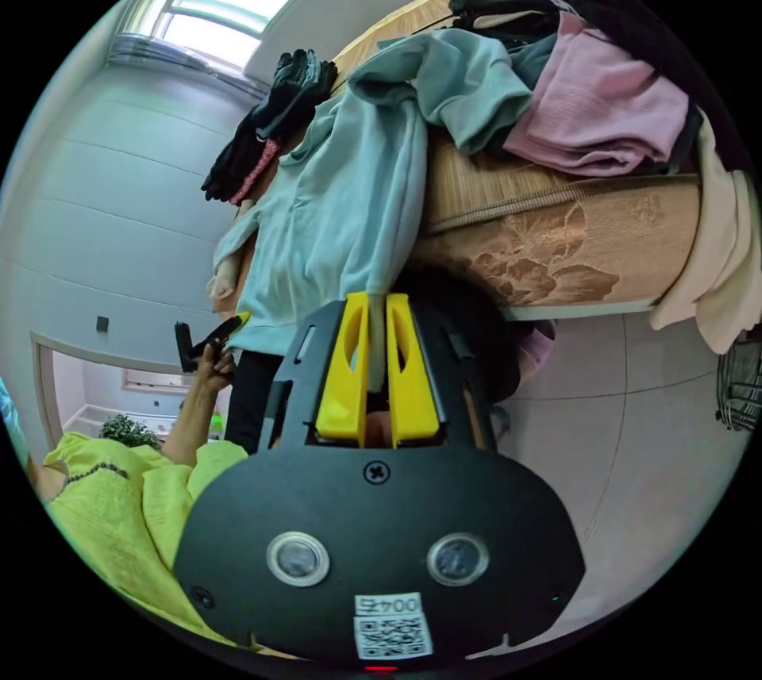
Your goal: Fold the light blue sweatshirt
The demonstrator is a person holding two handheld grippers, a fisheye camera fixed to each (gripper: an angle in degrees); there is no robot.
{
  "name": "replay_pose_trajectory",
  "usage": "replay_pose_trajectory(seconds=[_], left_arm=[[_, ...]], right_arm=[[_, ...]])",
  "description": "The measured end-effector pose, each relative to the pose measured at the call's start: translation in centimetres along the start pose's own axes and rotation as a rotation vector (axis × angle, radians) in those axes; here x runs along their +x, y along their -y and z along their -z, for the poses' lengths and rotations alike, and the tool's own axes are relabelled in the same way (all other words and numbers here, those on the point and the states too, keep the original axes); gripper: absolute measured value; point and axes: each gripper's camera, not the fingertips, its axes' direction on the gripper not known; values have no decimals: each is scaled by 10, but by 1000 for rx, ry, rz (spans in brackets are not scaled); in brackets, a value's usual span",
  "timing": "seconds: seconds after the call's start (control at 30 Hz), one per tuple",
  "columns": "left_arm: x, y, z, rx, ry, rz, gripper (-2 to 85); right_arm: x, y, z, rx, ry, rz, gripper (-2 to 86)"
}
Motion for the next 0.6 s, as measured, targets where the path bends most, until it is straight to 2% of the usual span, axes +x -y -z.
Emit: replay_pose_trajectory(seconds=[0.07, 0.27, 0.33, 0.4, 0.47, 0.6], left_arm=[[-2, -19, 36, 121, 17, 3, 75], [-52, -68, 78, 87, 84, 55, 68], [-56, -72, 104, 180, 122, 74, 55], [-36, -64, 132, 320, 124, 0, 37], [16, -26, 138, 430, 153, -167, 23], [101, 67, 74, 396, 212, -445, 13]], right_arm=[[-9, -2, 13, -9, -12, 9, 44], [-11, -38, 29, -98, -19, 8, 66], [-16, -44, 42, -14, -94, 24, 65], [-35, -40, 62, 130, -186, 67, 54], [-59, -24, 65, 172, -259, 162, 38], [-110, 34, 23, 92, -351, 373, 0]])
